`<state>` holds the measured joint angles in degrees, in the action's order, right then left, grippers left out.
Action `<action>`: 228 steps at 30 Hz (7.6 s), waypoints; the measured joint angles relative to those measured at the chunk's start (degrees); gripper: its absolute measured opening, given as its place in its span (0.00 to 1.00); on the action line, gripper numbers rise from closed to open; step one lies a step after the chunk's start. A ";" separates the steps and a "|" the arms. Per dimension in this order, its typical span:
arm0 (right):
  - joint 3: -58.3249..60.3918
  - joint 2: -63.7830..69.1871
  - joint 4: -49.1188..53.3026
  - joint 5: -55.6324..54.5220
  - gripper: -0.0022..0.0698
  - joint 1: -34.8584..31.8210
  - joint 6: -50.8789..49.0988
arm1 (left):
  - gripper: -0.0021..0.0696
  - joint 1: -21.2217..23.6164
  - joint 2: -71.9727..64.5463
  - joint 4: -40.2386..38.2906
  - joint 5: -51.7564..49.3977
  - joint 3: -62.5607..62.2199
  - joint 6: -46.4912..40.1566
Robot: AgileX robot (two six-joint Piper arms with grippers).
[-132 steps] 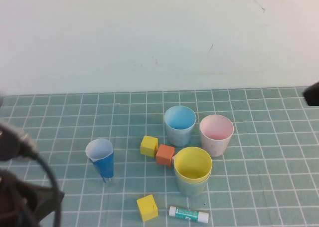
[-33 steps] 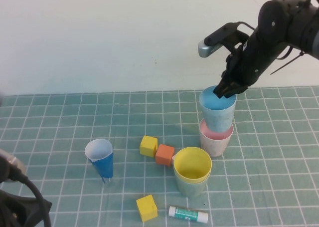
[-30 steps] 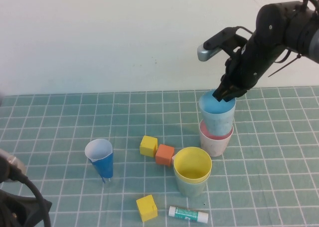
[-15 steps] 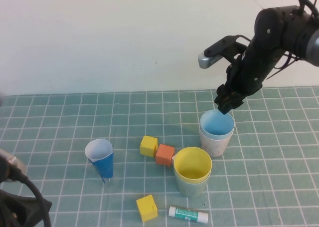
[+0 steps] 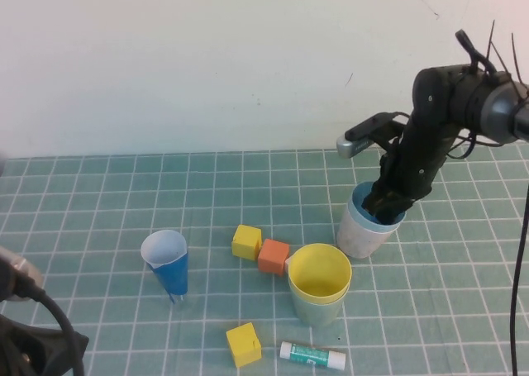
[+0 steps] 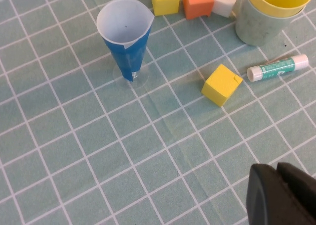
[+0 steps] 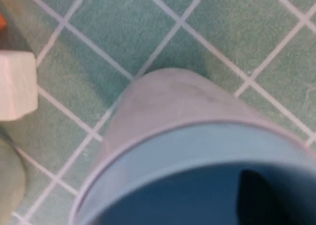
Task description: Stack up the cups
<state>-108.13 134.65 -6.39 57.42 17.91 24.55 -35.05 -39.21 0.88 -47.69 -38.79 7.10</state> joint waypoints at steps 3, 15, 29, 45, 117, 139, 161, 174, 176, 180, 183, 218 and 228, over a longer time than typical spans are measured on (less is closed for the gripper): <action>-0.33 -0.02 -1.66 0.34 0.12 -0.14 0.21 | 0.03 0.00 0.00 0.00 0.00 0.00 0.00; -5.17 -14.33 -4.24 11.54 0.07 -0.24 7.05 | 0.03 0.00 0.00 -0.22 -0.32 0.00 0.13; 3.85 -19.64 -4.74 13.47 0.07 11.00 9.14 | 0.03 0.00 0.00 -0.22 -0.22 0.00 -1.97; 4.09 -15.63 -5.42 13.02 0.32 11.00 9.14 | 0.03 0.00 0.00 -0.11 -0.22 0.00 -2.06; 97.54 -121.05 -4.67 -44.43 0.03 -3.42 8.28 | 0.03 0.00 0.00 -1.52 -3.16 0.00 -2.16; 109.59 -135.39 6.96 -38.00 0.03 -19.71 -11.25 | 0.03 0.00 0.00 -1.52 -3.16 0.00 -2.31; 109.59 -135.39 6.96 -38.00 0.03 -19.71 -11.38 | 0.03 0.00 0.00 -1.52 -3.18 0.00 -2.13; 109.59 -135.39 6.96 -38.00 0.03 -19.71 -11.38 | 0.03 10.68 20.95 8.16 13.44 18.04 5.79; 109.59 -135.39 6.96 -38.00 0.03 -19.71 -11.38 | 0.03 14.99 25.38 8.26 17.37 21.86 6.69; 109.59 -135.39 6.96 -38.00 0.03 -19.71 -11.38 | 0.03 22.95 34.82 8.28 22.96 28.82 7.13; 109.59 -135.39 6.96 -38.00 0.03 -19.71 -11.38 | 0.03 28.43 39.31 8.17 24.57 32.00 7.19; 109.59 -135.44 6.99 -37.90 0.03 -19.71 -11.51 | 0.03 35.86 39.98 -2.85 29.34 39.58 -2.04; 109.59 -135.44 6.99 -37.90 0.03 -19.71 -11.51 | 0.03 35.86 39.98 -2.85 29.34 39.58 -2.02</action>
<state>1.47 -0.79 0.60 19.52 -1.80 13.04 0.81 0.77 -1.97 -18.35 0.79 5.07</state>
